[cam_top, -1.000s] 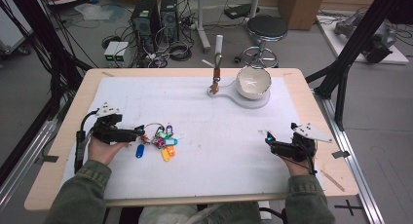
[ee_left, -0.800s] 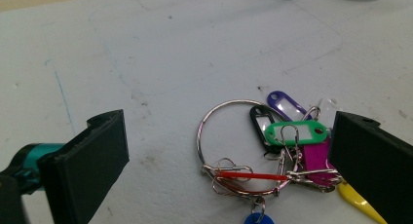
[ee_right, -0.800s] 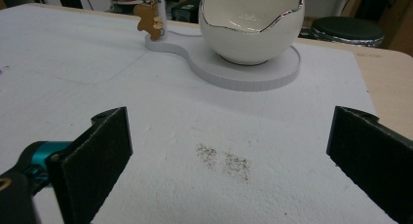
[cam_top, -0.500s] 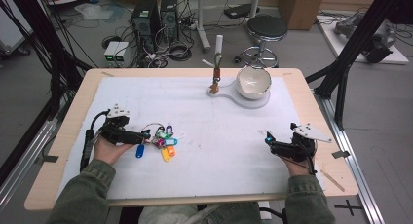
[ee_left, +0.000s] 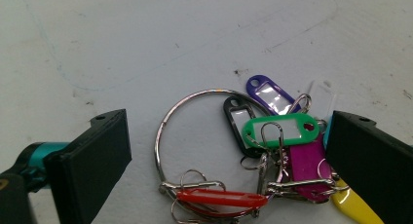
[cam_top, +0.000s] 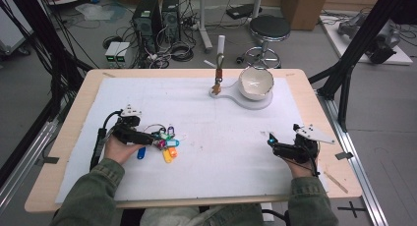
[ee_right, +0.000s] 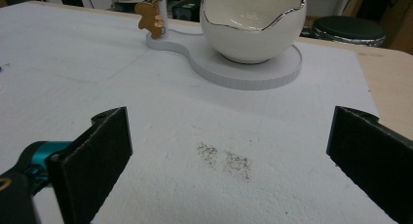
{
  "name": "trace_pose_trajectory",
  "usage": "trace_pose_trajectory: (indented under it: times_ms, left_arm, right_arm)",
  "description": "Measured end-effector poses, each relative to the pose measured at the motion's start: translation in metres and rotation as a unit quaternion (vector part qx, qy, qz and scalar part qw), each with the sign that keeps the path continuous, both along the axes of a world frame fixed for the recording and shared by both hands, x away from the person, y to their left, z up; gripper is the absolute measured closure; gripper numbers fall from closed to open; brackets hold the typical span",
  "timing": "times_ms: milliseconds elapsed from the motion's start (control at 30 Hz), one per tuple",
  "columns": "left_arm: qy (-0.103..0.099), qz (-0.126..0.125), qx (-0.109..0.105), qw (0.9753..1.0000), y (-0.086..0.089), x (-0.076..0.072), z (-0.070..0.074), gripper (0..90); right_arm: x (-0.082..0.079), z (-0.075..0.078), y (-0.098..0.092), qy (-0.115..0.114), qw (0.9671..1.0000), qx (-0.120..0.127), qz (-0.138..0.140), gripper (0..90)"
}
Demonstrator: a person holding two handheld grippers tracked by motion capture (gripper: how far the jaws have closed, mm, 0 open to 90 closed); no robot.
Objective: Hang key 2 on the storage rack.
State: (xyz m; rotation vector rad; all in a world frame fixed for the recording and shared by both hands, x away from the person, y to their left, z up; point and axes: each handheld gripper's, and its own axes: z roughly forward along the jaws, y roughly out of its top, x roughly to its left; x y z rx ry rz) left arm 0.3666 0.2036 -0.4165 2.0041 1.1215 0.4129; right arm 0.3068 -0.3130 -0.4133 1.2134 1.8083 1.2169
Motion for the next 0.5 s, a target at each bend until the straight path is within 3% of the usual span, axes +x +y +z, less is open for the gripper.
trace_pose_trajectory:
  times_ms: [133, 267, 500]
  left_arm:
    - [0.005, -0.016, -0.004, 0.9998, -0.006, 0.001, -0.002, 6.4]
    - [0.009, -0.016, -0.005, 0.9998, -0.009, 0.003, -0.003, 8.4]
    - [0.014, -0.023, 0.023, 0.9994, -0.021, 0.006, -0.007, 13.8]
  right_arm:
    - [0.000, 0.000, 0.000, -0.001, 1.0000, -0.001, 0.001, 1.8]
    - [0.001, 0.000, 0.000, -0.001, 1.0000, -0.003, 0.001, 1.8]
    - [-0.001, 0.000, 0.001, -0.002, 1.0000, -0.003, 0.004, 1.8]
